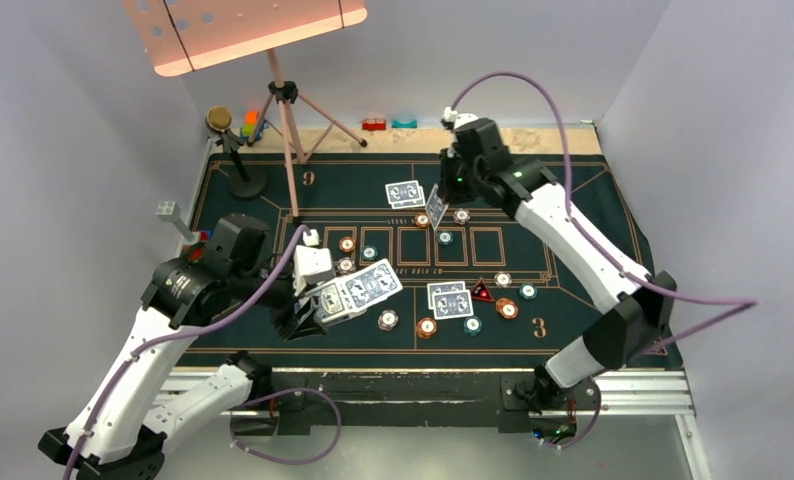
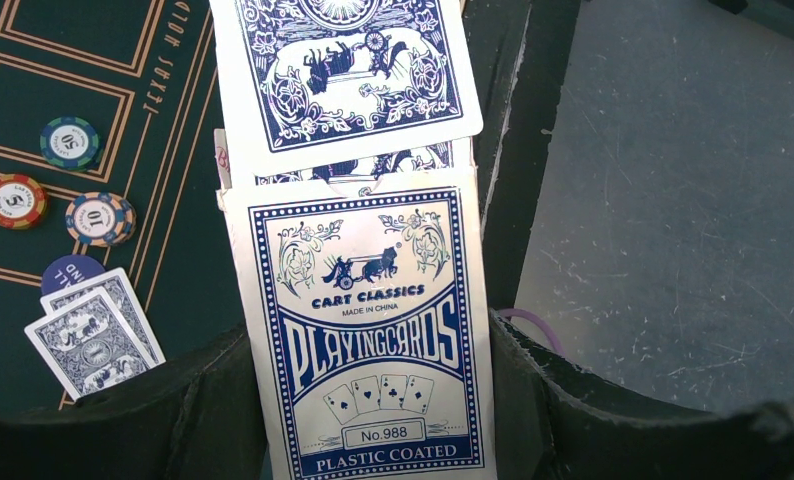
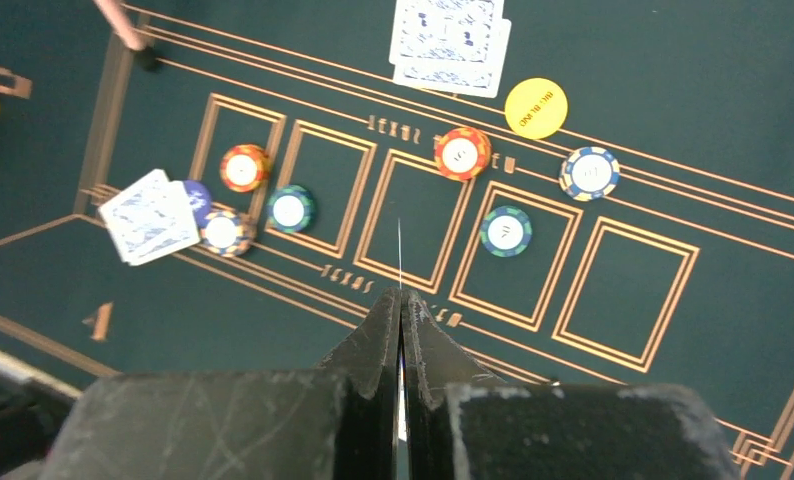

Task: Distribute texas hold em gaming equipment

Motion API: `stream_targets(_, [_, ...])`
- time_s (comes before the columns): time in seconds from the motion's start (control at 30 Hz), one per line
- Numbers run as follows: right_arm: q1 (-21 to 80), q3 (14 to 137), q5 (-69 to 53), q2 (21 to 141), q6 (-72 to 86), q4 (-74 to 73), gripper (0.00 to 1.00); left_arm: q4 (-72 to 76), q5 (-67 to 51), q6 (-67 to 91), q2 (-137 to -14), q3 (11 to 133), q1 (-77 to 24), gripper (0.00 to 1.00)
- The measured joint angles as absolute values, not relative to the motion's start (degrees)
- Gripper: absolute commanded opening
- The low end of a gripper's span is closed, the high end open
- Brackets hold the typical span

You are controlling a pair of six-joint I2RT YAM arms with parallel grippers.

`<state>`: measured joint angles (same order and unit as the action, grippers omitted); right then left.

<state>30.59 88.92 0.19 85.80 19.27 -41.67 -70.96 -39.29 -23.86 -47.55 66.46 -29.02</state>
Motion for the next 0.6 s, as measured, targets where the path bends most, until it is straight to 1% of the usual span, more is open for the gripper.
stream_targets(0.27, [41.3, 94.6, 18.5, 99.2, 14.9, -44.0, 0.00, -73.2, -39.3, -25.2, -47.0, 67.4, -29.0, 0.00])
stream_targets(0.6, [49.3, 99.9, 38.3, 113.1, 12.6, -47.2, 0.00, -75.3, -39.2, -26.2, -45.8, 67.4, -29.0, 0.00])
